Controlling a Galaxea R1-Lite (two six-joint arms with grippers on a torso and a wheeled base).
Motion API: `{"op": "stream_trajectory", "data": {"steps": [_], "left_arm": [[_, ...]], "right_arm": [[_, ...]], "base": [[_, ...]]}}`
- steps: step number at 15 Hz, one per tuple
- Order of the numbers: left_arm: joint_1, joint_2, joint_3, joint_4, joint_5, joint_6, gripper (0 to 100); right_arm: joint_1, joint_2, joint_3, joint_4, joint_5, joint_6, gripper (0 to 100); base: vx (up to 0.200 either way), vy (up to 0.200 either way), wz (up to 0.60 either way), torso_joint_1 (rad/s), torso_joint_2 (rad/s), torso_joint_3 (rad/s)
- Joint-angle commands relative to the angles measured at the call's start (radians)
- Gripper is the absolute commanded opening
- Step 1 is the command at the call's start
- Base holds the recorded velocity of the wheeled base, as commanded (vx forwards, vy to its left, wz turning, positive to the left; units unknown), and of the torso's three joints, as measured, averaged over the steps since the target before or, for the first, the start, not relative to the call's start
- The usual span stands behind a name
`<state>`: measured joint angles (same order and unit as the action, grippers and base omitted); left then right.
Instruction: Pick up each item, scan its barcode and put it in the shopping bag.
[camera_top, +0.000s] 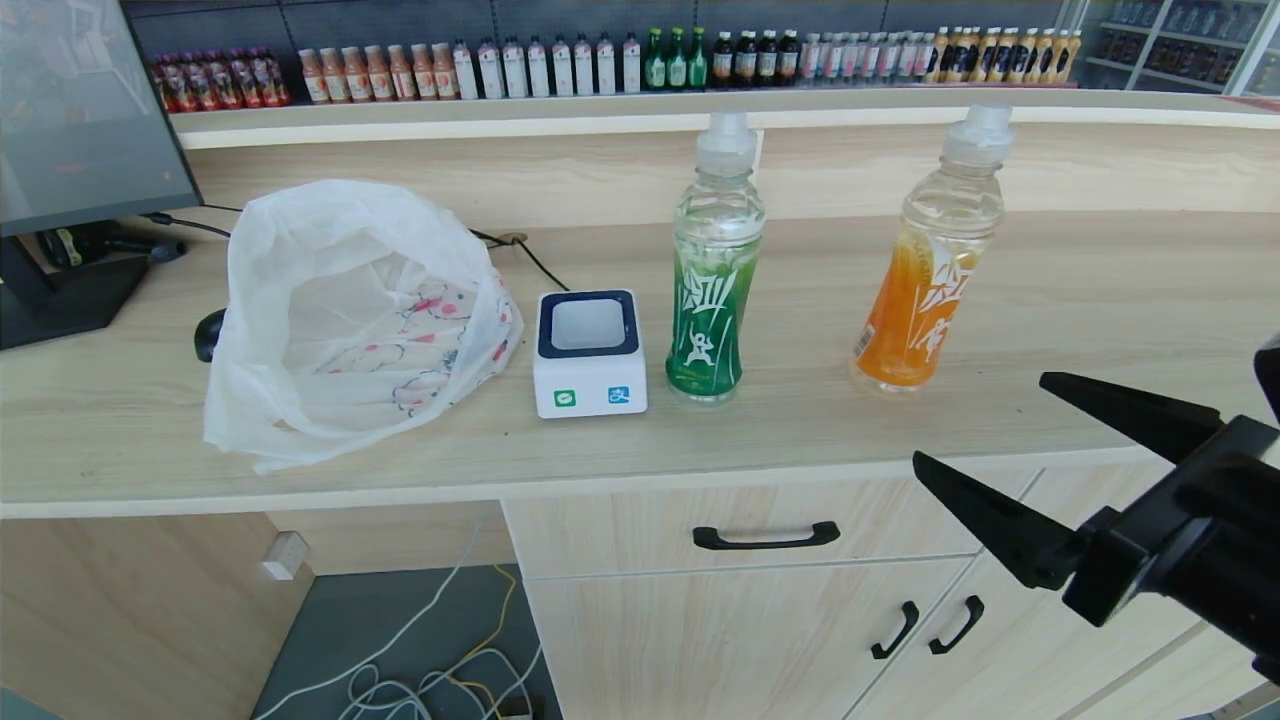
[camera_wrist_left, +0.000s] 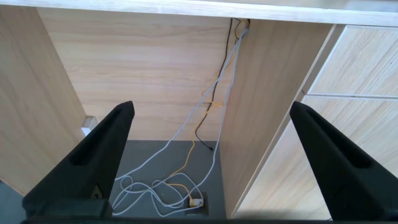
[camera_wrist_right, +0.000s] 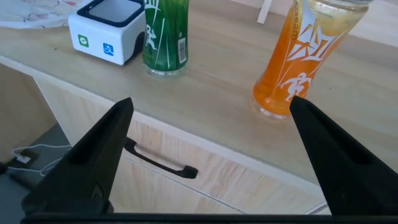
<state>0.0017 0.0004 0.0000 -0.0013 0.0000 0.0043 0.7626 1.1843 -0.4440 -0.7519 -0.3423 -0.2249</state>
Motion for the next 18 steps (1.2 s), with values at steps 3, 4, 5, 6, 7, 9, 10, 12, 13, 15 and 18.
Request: {"op": "stream_trajectory", "data": {"steps": [3, 4, 5, 6, 7, 9, 10, 12, 13, 15, 18], "left_arm": [[0.000, 0.000, 0.000, 0.000, 0.000, 0.000, 100], [0.000, 0.000, 0.000, 0.000, 0.000, 0.000, 100], [0.000, 0.000, 0.000, 0.000, 0.000, 0.000, 100], [0.000, 0.000, 0.000, 0.000, 0.000, 0.000, 100], [0.000, 0.000, 0.000, 0.000, 0.000, 0.000, 100], [0.000, 0.000, 0.000, 0.000, 0.002, -0.001, 100], [0.000, 0.000, 0.000, 0.000, 0.000, 0.000, 100], [0.000, 0.000, 0.000, 0.000, 0.000, 0.000, 100], [0.000, 0.000, 0.000, 0.000, 0.000, 0.000, 100], [0.000, 0.000, 0.000, 0.000, 0.000, 0.000, 100], [0.000, 0.000, 0.000, 0.000, 0.000, 0.000, 100]], "right_arm": [[0.004, 0.186, -0.016, -0.221, -0.047, 0.012, 100], [0.004, 0.222, -0.021, -0.279, -0.063, 0.015, 100], [0.004, 0.255, -0.021, -0.334, -0.073, 0.024, 100], [0.004, 0.281, -0.021, -0.368, -0.078, 0.036, 100], [0.004, 0.301, -0.022, -0.391, -0.080, 0.041, 100], [0.004, 0.330, -0.024, -0.417, -0.078, 0.041, 100], [0.004, 0.345, -0.039, -0.423, -0.080, 0.041, 100], [0.003, 0.400, -0.079, -0.457, -0.081, 0.041, 100], [0.003, 0.440, -0.105, -0.495, -0.081, 0.041, 100], [0.004, 0.508, -0.166, -0.557, -0.080, 0.041, 100], [0.004, 0.537, -0.193, -0.557, -0.078, 0.042, 100]], "base": [[0.000, 0.000, 0.00, 0.000, 0.00, 0.000], [0.000, 0.000, 0.00, 0.000, 0.00, 0.000], [0.000, 0.000, 0.00, 0.000, 0.00, 0.000], [0.000, 0.000, 0.00, 0.000, 0.00, 0.000], [0.000, 0.000, 0.00, 0.000, 0.00, 0.000], [0.000, 0.000, 0.00, 0.000, 0.00, 0.000], [0.000, 0.000, 0.00, 0.000, 0.00, 0.000], [0.000, 0.000, 0.00, 0.000, 0.00, 0.000], [0.000, 0.000, 0.00, 0.000, 0.00, 0.000], [0.000, 0.000, 0.00, 0.000, 0.00, 0.000], [0.000, 0.000, 0.00, 0.000, 0.00, 0.000]]}}
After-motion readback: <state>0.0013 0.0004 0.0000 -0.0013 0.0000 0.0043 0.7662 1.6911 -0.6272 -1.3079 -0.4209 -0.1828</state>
